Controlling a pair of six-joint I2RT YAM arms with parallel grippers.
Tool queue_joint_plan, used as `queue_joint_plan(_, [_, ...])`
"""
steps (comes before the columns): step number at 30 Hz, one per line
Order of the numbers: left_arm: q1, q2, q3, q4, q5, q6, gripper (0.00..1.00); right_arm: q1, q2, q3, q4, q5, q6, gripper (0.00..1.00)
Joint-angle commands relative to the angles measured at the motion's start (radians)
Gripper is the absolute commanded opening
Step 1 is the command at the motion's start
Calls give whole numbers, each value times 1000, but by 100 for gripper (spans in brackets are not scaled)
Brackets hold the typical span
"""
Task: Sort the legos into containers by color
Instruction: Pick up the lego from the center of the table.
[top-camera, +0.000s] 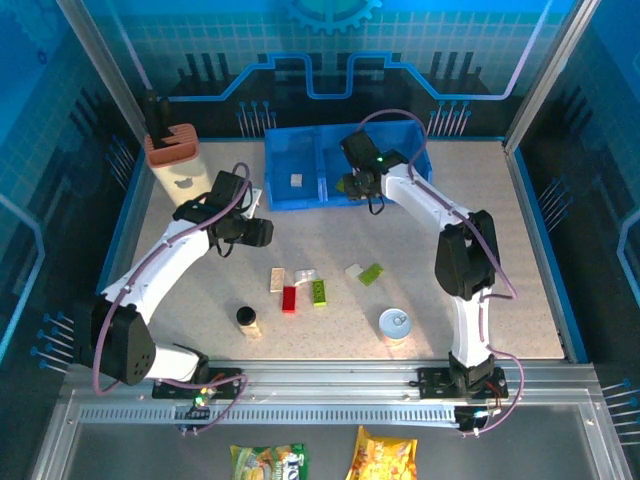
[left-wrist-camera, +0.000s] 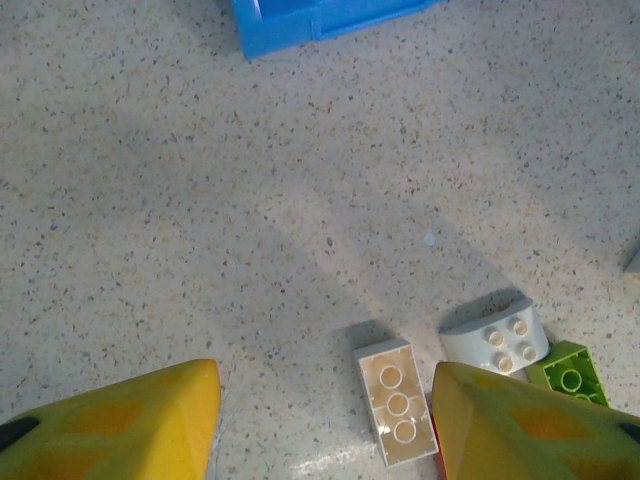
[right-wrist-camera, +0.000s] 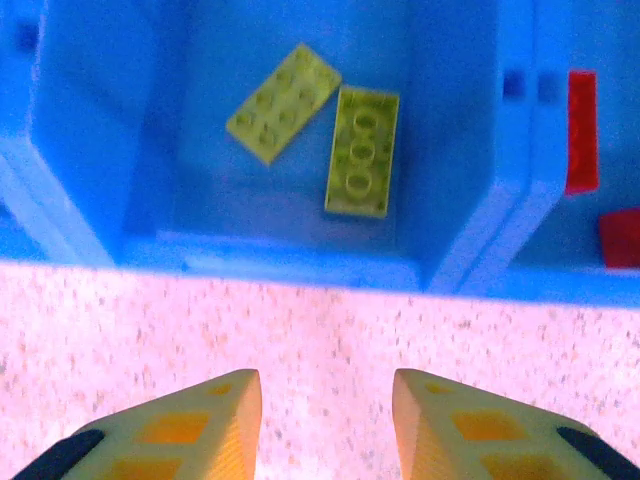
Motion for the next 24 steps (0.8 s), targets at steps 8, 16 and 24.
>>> queue_joint_plan(8, [-107, 90, 108, -168, -12, -143, 59, 16, -228, -303, 27, -111, 78, 41])
queue_joint_plan(16, [-183, 149, 80, -176, -12, -270, 59, 31, -329, -483, 61, -109, 112, 41])
queue_joint_plan(24, [-202, 190, -45, -88, -16, -407, 62, 54, -377, -598, 82, -106, 138, 41])
